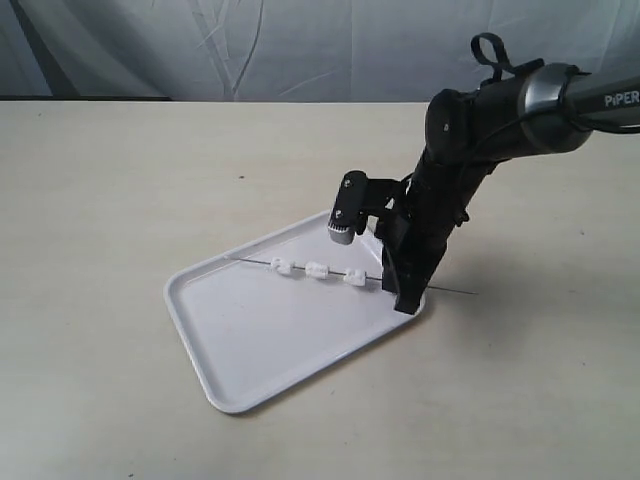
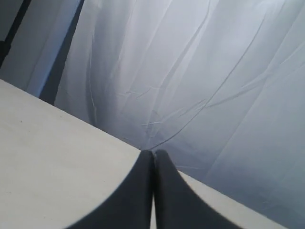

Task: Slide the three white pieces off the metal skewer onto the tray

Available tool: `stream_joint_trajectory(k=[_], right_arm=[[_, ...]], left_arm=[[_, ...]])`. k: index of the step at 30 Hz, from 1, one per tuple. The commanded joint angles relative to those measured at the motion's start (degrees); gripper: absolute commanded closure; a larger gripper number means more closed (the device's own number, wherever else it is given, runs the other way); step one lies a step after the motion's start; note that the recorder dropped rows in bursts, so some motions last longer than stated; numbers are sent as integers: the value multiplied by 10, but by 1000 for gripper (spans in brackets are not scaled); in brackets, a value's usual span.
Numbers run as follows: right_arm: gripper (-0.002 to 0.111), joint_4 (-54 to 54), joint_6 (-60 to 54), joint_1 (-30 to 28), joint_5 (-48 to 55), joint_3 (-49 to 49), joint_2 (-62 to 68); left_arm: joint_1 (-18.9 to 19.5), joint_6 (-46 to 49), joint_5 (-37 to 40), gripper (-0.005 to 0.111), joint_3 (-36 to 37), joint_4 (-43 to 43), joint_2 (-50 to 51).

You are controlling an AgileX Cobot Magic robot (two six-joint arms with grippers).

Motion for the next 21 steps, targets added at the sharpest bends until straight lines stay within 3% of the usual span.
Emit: stream_joint_trajectory(k=[1,7,12,17,21], right_arm=[[109,4,45,0,12,-14,-60],[109,30,118,0,32,-19,-132],[109,42,147,0,73,-19,-174],[109,53,160,0,85,-19,-198],[109,68,162,0,85,-19,-206]], left_arm=[[-2,-7,-6,107,2,-52,-3],[-3,-20,195,107,2,-186,-3],[-3,136,239,107,1,-310,-3],[-3,191,297,107,-51,-331,-3],[-3,186,431,107,-97,-327,46]])
